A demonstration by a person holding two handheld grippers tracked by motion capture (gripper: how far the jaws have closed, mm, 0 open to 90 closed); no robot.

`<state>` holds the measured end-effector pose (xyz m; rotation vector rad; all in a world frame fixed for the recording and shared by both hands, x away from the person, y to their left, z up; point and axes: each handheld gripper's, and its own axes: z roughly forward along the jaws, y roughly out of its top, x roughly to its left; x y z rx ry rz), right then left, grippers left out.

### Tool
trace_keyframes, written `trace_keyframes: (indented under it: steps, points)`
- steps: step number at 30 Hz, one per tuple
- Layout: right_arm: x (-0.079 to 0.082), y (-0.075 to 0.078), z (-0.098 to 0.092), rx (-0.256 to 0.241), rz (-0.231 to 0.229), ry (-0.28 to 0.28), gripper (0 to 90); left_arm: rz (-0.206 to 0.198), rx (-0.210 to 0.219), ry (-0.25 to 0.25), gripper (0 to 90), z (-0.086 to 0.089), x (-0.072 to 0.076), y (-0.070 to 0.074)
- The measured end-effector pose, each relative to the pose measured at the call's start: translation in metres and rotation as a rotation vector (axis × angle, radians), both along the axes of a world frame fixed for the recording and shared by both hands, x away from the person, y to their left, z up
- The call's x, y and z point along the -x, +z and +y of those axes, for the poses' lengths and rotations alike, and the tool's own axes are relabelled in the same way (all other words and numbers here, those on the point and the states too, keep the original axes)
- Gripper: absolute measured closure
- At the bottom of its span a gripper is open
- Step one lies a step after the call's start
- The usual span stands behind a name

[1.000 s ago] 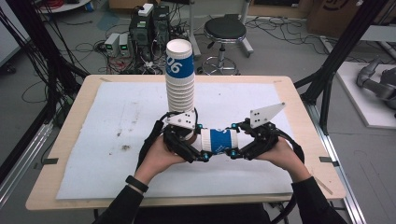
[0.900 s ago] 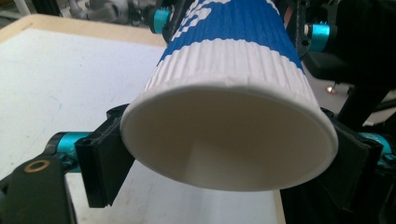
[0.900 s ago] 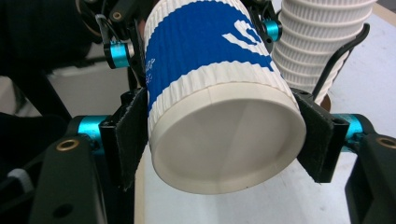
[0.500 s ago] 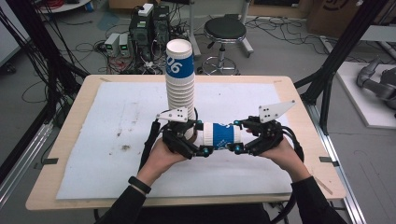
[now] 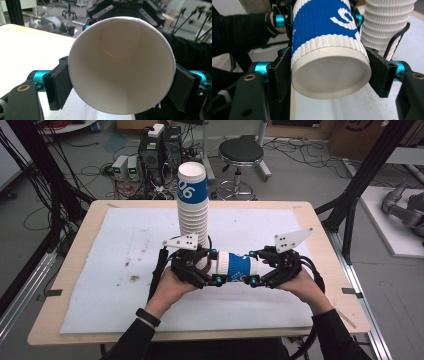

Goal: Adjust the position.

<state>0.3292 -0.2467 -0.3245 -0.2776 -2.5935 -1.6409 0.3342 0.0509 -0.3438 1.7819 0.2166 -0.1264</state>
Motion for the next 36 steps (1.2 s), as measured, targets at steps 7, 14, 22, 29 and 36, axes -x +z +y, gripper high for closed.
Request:
trace_keyframes:
  steps: [7, 14, 22, 29, 36]
  points:
    - [0.004, 0.006, 0.003, 0.086, -0.029, -0.010, 21.8, -0.032, -0.108, 0.006, 18.3, -0.002, 0.002, 0.004]
    - [0.007, 0.002, 0.011, 0.194, -0.073, -0.005, 21.8, -0.066, -0.208, 0.000, 18.7, -0.009, 0.004, 0.005]
    - [0.007, -0.006, 0.022, 0.278, -0.083, 0.019, 27.7, -0.073, -0.207, -0.002, 18.4, -0.011, 0.006, 0.007]
    - [0.003, -0.008, 0.017, 0.199, -0.043, 0.025, 27.9, -0.028, -0.070, 0.039, 9.0, -0.009, 0.006, 0.007]
    - [0.003, -0.004, 0.010, 0.099, -0.024, 0.017, 27.9, 0.033, 0.045, 0.030, 7.3, -0.006, 0.002, 0.002]
